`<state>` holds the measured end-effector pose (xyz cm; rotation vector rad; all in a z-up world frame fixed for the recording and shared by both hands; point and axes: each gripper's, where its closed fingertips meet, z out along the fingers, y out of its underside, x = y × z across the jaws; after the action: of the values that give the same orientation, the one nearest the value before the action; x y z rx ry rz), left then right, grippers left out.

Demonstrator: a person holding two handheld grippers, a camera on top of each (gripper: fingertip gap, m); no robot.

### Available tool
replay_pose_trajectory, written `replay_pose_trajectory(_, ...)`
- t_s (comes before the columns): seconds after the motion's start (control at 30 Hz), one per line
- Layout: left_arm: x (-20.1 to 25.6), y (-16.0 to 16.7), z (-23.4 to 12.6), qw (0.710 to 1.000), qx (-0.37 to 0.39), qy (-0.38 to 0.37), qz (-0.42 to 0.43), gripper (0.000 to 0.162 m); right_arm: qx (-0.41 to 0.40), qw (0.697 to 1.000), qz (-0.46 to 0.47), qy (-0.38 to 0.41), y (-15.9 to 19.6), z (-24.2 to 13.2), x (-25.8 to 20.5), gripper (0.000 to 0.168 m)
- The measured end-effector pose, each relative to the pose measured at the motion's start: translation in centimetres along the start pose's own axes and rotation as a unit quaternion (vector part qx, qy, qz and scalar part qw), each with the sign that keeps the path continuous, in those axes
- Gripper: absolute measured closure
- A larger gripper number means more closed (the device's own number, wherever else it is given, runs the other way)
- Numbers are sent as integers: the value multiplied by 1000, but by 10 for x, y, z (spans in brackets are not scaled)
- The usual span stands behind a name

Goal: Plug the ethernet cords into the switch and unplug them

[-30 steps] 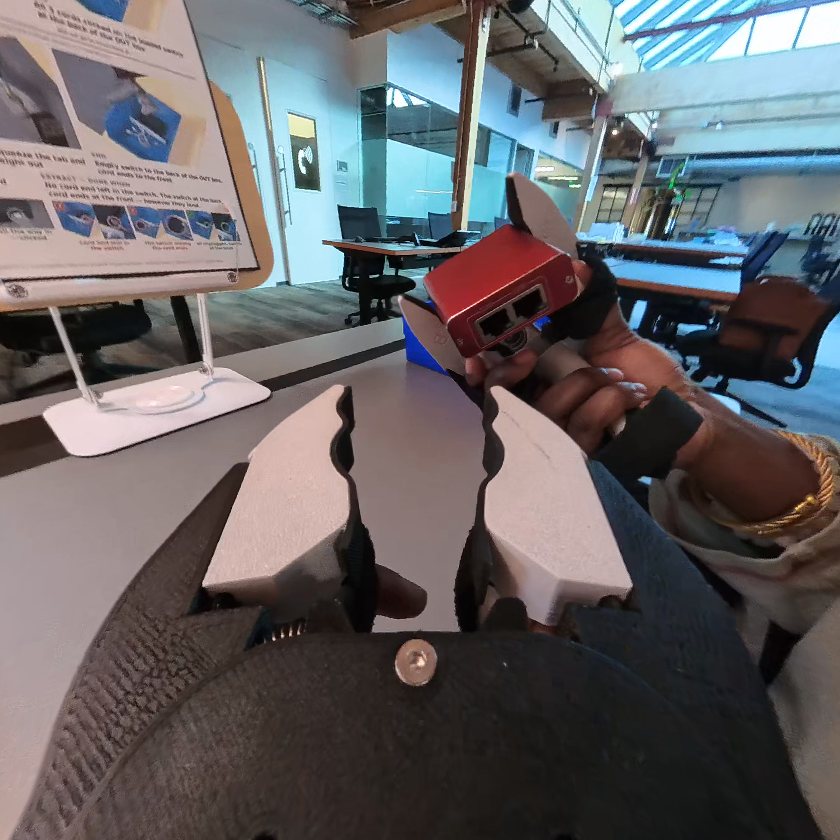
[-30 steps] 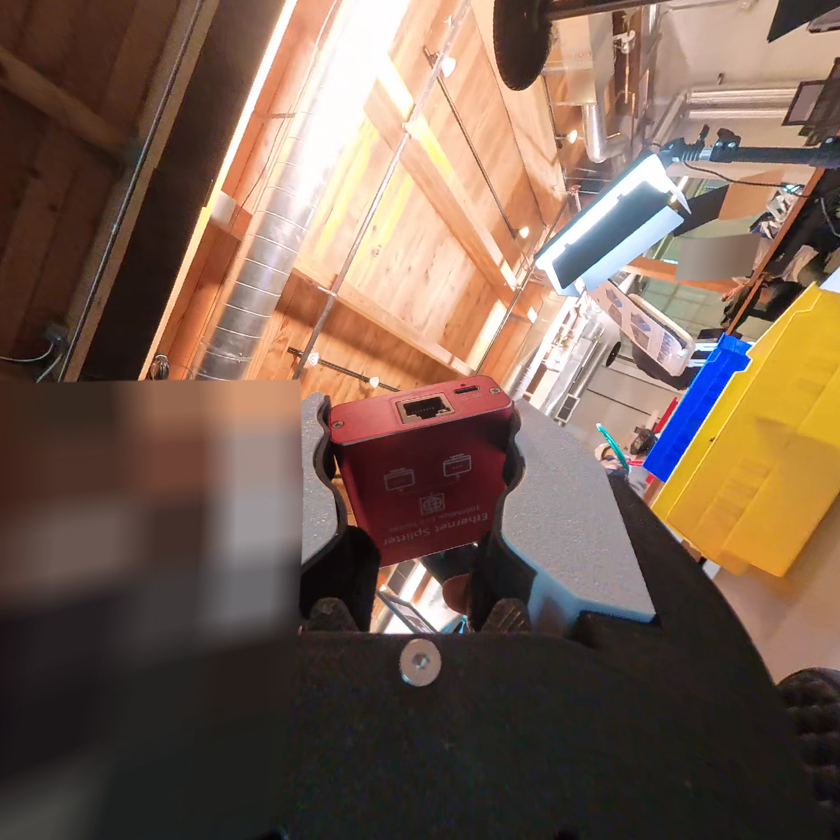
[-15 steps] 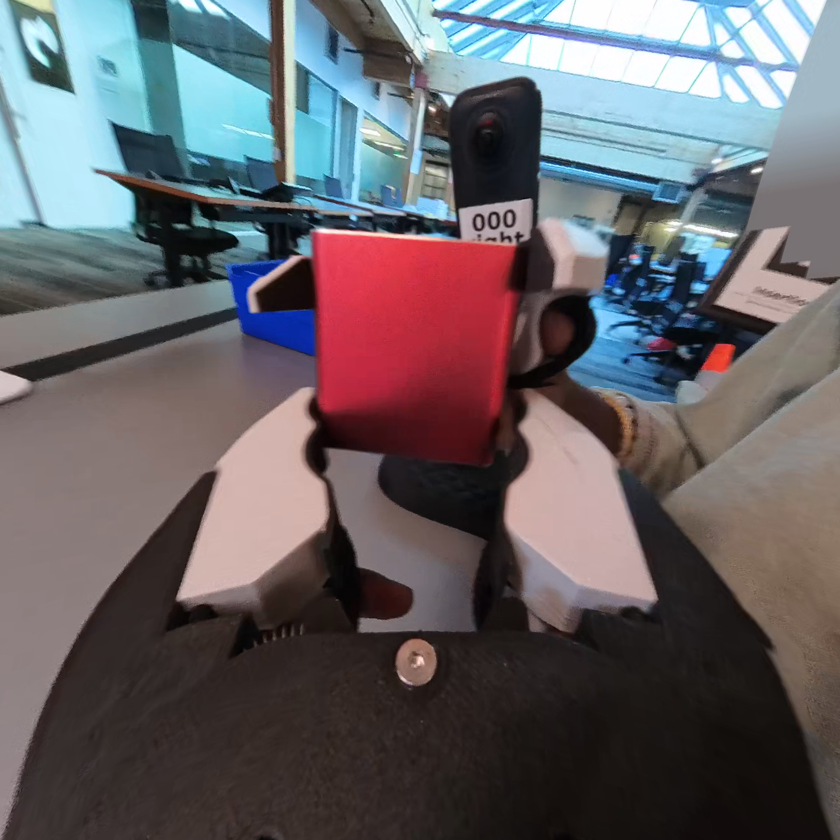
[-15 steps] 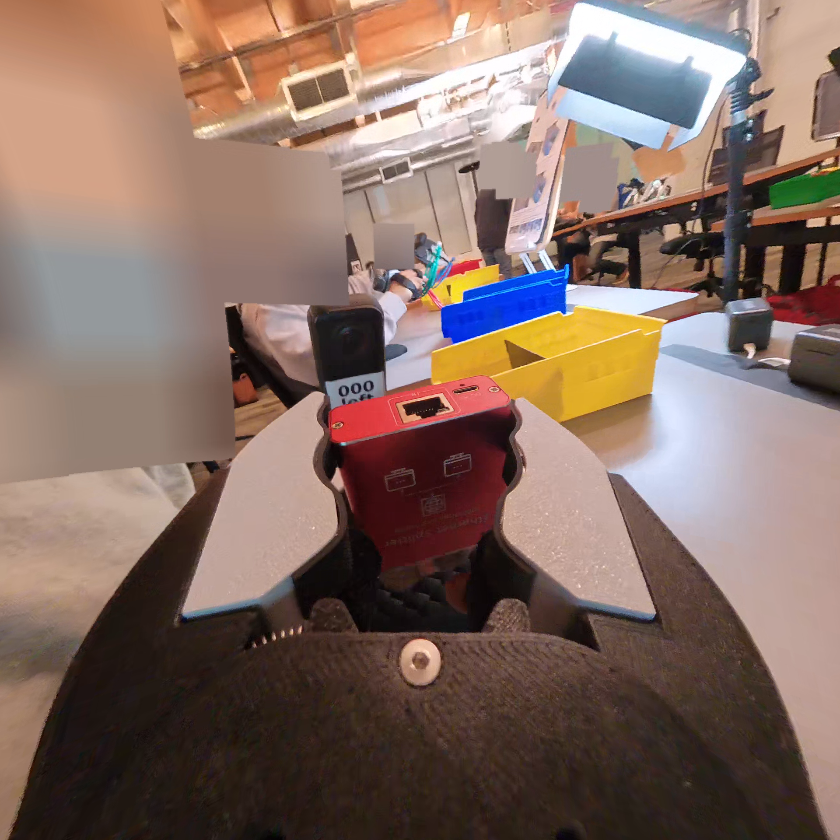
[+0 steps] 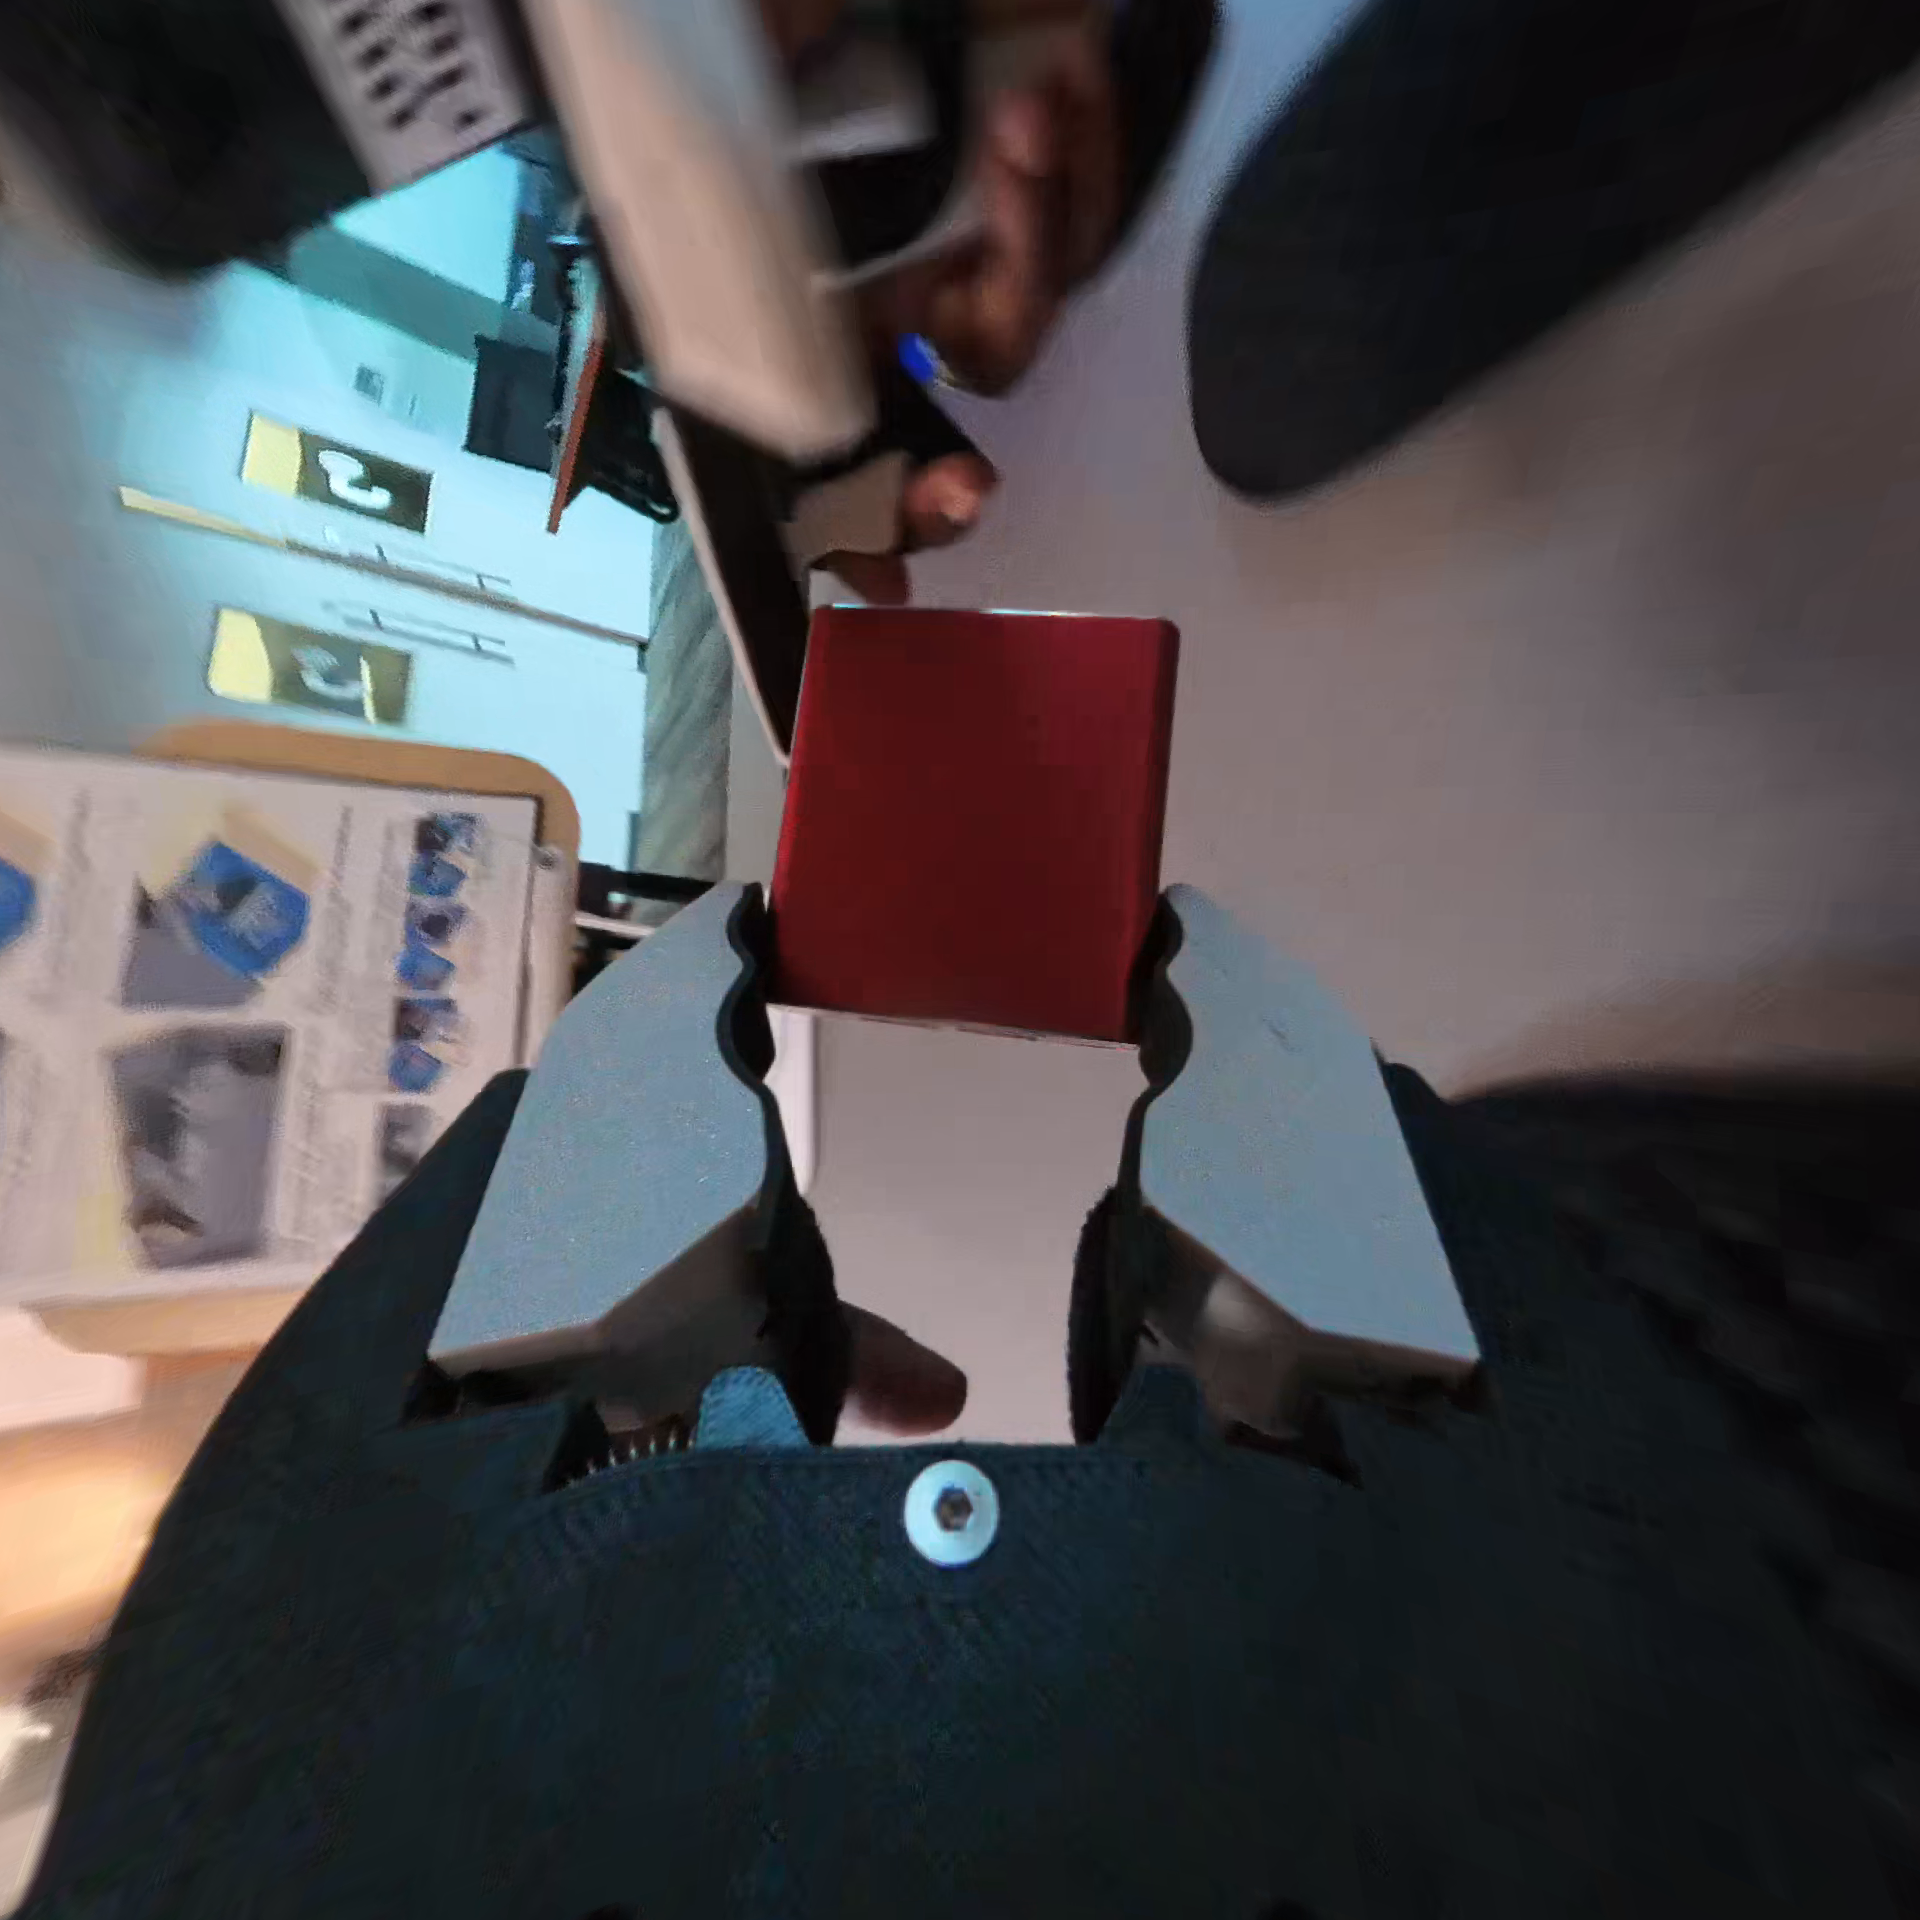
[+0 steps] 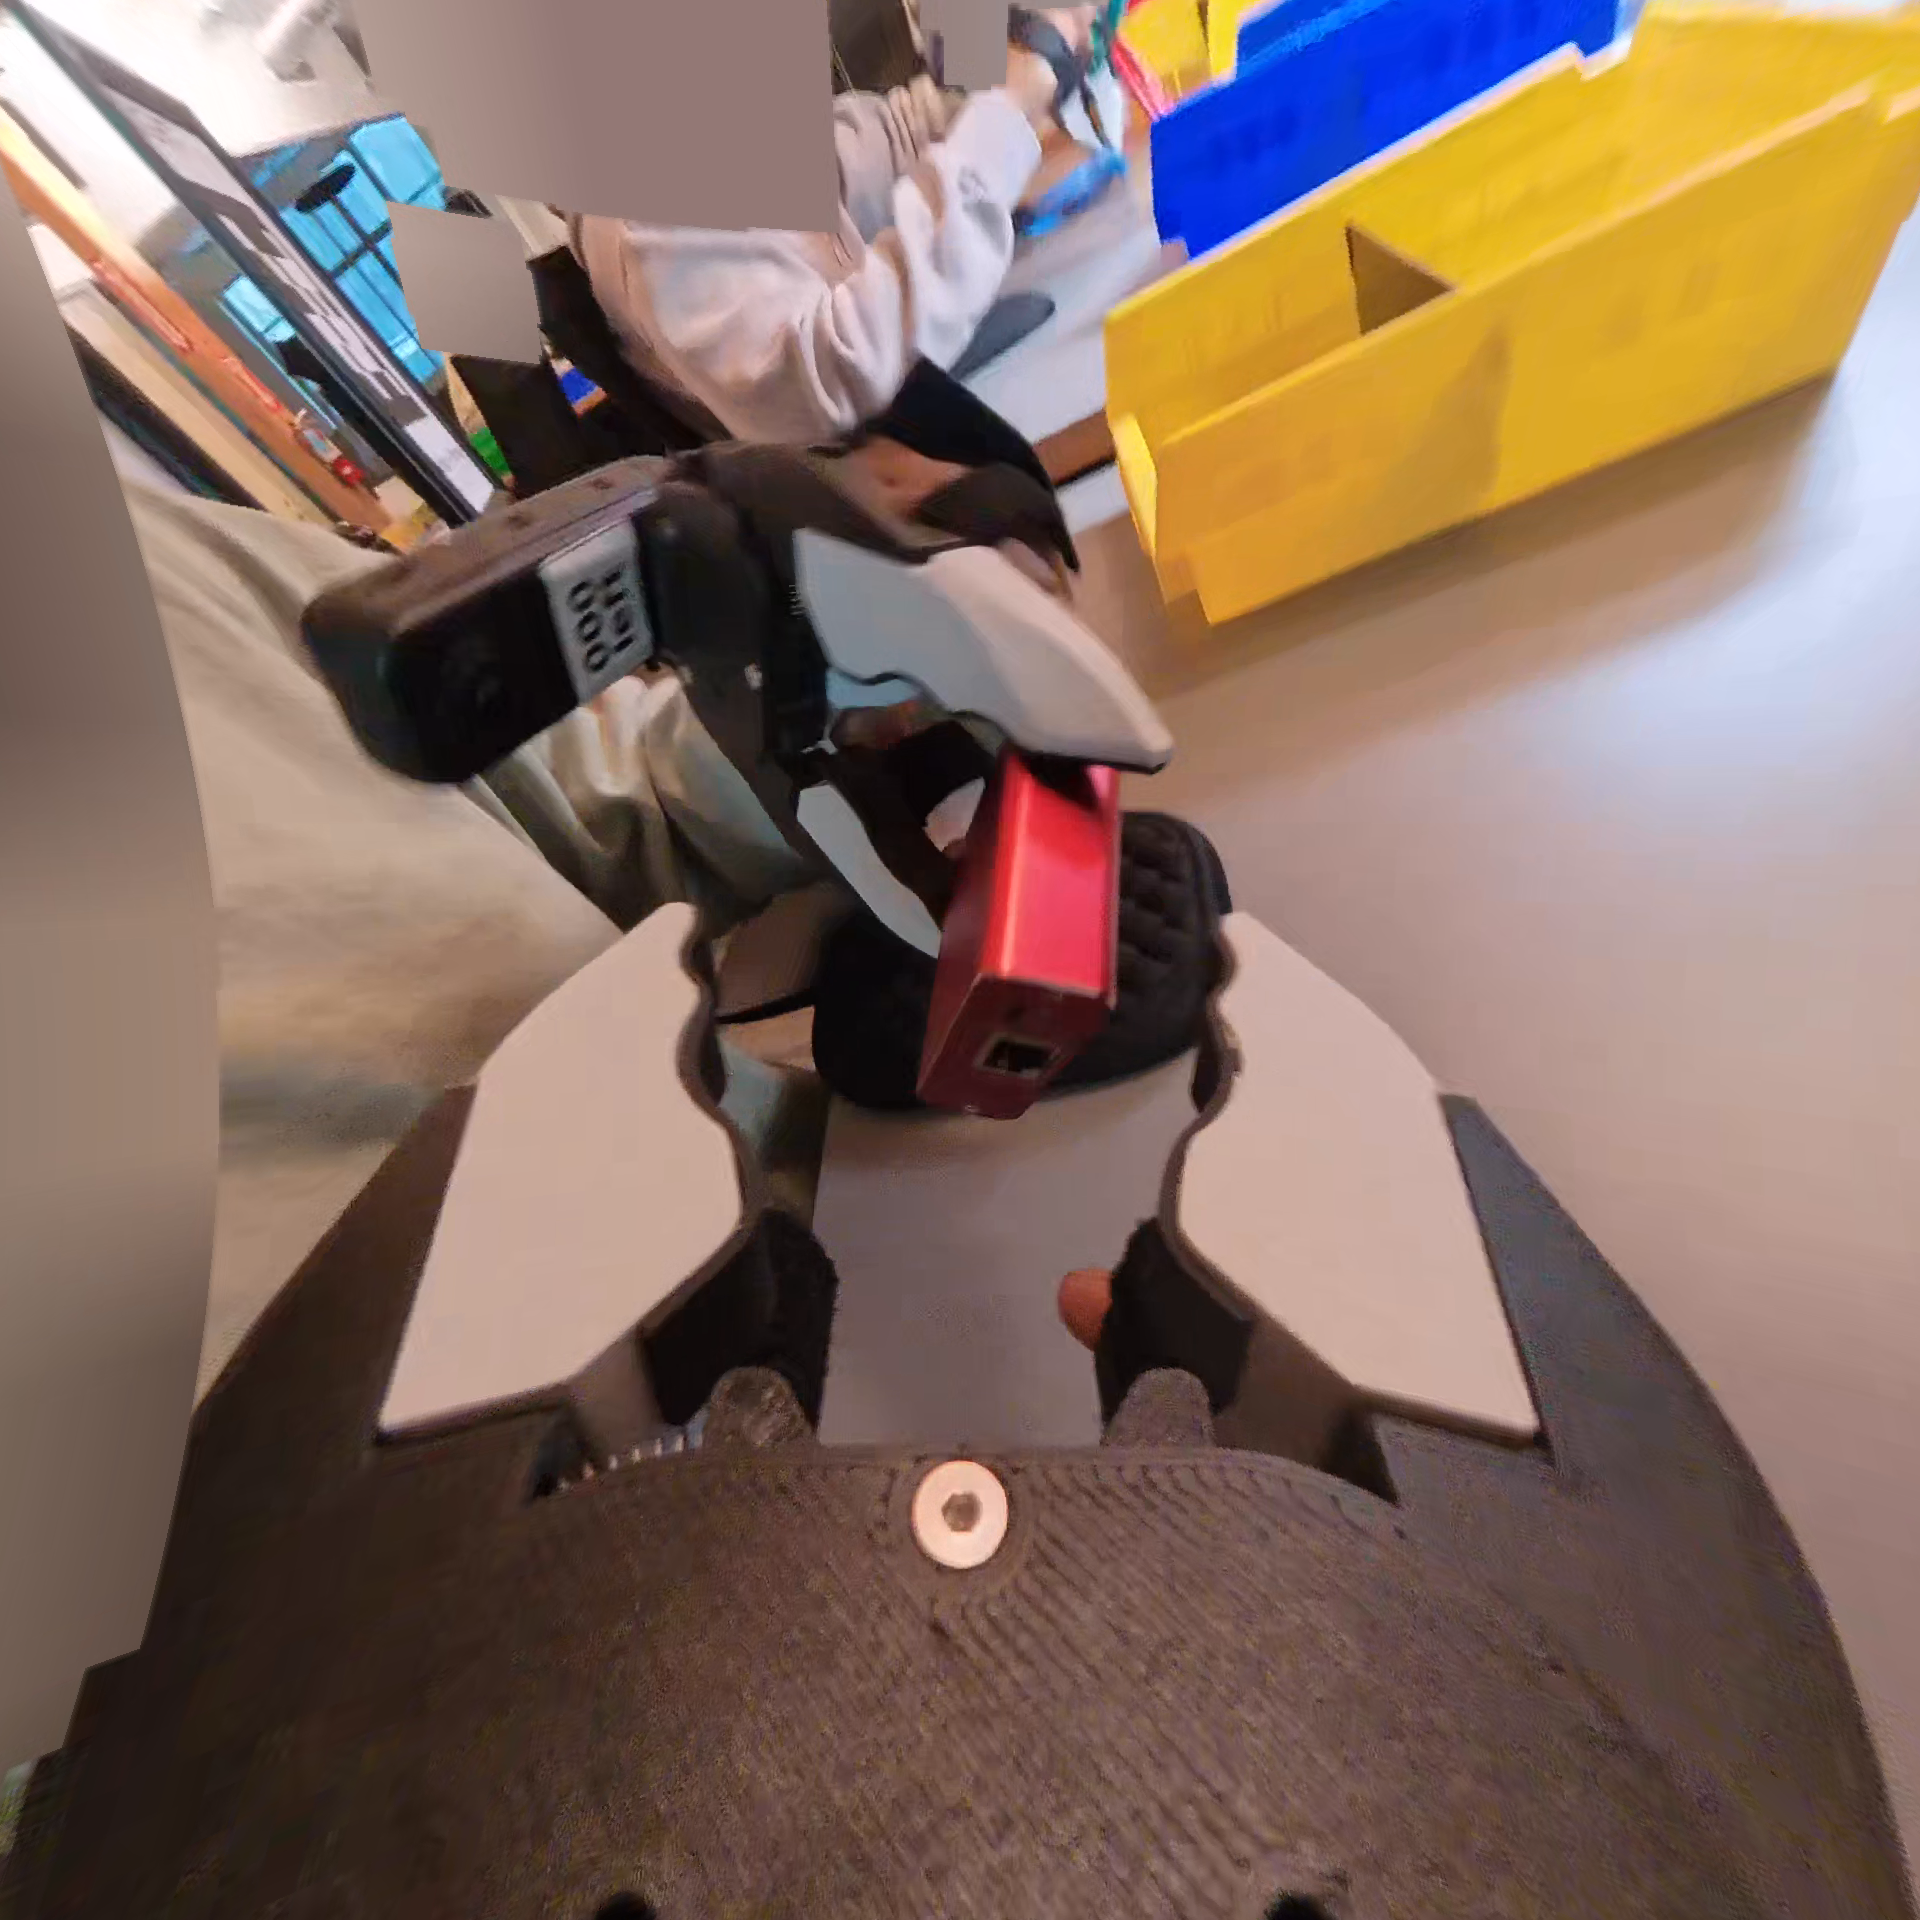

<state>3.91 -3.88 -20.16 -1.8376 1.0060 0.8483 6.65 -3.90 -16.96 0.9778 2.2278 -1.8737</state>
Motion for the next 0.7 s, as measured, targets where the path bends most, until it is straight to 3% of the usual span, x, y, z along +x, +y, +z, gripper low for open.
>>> replay_pose_trajectory(0.1,6,1,7,993,-21,18,111,93,-45,999,25,-5,9,7,7,100)
replay_pose_trajectory(0.13,8,-2,8,992,-13,28,123,92,-68,998,18,-2,15,11,9,107)
replay_pose_trajectory(0.2,9,-6,9,991,-2,39,132,93,-117,993,-17,28,28,17,17,139)
replay_pose_trajectory(0.23,6,-4,9,990,-4,31,136,92,-122,991,-34,38,29,17,18,138)
replay_pose_trajectory(0.3,-7,-9,9,996,17,-12,86,90,-72,995,-51,35,15,13,16,141)
replay_pose_trajectory(0.37,-17,-9,5,996,45,-7,-76,78,-9,996,-83,27,3,4,14,142)
replay_pose_trajectory(0.4,-22,-11,2,980,79,4,-184,67,23,995,-94,26,-3,-2,12,142)
replay_pose_trajectory(0.43,-25,-18,0,943,129,25,-305,63,52,994,-98,20,-7,-6,10,142)
replay_pose_trajectory(0.47,-29,-27,-2,886,188,52,-422,65,80,991,-103,16,-12,-10,8,141)
replay_pose_trajectory(0.5,-34,-34,-5,819,245,76,-514,74,107,987,-117,15,-16,-13,5,141)
replay_pose_trajectory(0.53,-37,-40,-8,762,295,98,-569,94,128,983,-133,16,-19,-15,3,141)
replay_pose_trajectory(0.57,-39,-41,-10,726,325,105,-597,116,143,979,-145,18,-21,-16,1,142)
replay_pose_trajectory(0.6,-38,-39,-9,717,335,105,-602,128,152,976,-155,20,-22,-17,0,141)
replay_pose_trajectory(0.63,-34,-41,-10,727,340,109,-587,134,155,974,-162,25,-21,-17,0,141)
replay_pose_trajectory(0.7,-28,-41,-8,767,320,103,-547,134,149,974,-170,23,-15,-17,0,141)
